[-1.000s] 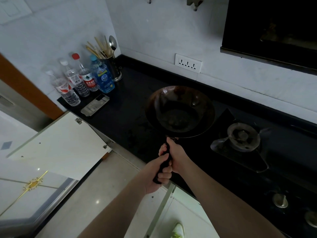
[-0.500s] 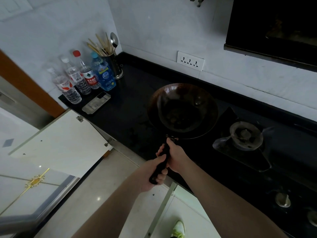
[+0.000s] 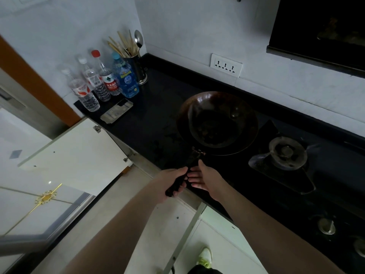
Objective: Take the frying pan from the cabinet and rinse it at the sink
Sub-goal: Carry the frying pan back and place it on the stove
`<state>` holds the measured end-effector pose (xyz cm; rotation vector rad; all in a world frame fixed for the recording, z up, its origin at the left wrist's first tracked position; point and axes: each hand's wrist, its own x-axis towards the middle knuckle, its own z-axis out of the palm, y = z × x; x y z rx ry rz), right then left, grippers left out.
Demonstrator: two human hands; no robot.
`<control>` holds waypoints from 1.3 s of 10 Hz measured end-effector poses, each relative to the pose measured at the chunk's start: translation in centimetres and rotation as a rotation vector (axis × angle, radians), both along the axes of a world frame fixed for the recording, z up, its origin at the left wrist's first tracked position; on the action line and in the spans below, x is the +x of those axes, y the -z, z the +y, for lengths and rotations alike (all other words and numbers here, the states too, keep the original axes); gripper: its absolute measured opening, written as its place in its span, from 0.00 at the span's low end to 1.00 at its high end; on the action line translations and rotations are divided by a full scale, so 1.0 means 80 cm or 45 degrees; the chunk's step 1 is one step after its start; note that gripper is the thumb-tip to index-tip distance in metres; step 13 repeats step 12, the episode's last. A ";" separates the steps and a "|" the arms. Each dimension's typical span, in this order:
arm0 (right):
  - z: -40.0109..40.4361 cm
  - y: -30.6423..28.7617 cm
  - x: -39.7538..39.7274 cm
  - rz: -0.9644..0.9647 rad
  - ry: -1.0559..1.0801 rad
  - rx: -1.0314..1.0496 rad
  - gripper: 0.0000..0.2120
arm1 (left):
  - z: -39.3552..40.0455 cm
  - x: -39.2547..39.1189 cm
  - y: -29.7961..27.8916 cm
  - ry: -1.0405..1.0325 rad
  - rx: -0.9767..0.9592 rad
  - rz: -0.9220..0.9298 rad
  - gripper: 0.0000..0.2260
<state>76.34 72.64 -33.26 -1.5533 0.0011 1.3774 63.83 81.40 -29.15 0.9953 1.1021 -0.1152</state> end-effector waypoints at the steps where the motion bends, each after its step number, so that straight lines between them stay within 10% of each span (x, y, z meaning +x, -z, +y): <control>1: -0.015 -0.001 -0.004 -0.014 0.024 0.004 0.24 | 0.002 -0.001 0.000 0.023 0.050 0.024 0.15; 8: -0.162 -0.020 0.007 -0.492 -0.154 -0.071 0.14 | -0.042 -0.032 -0.002 0.428 1.359 0.416 0.18; 13: -0.183 -0.075 -0.072 -1.472 -0.686 -0.312 0.24 | -0.075 -0.133 -0.007 0.857 2.153 0.414 0.31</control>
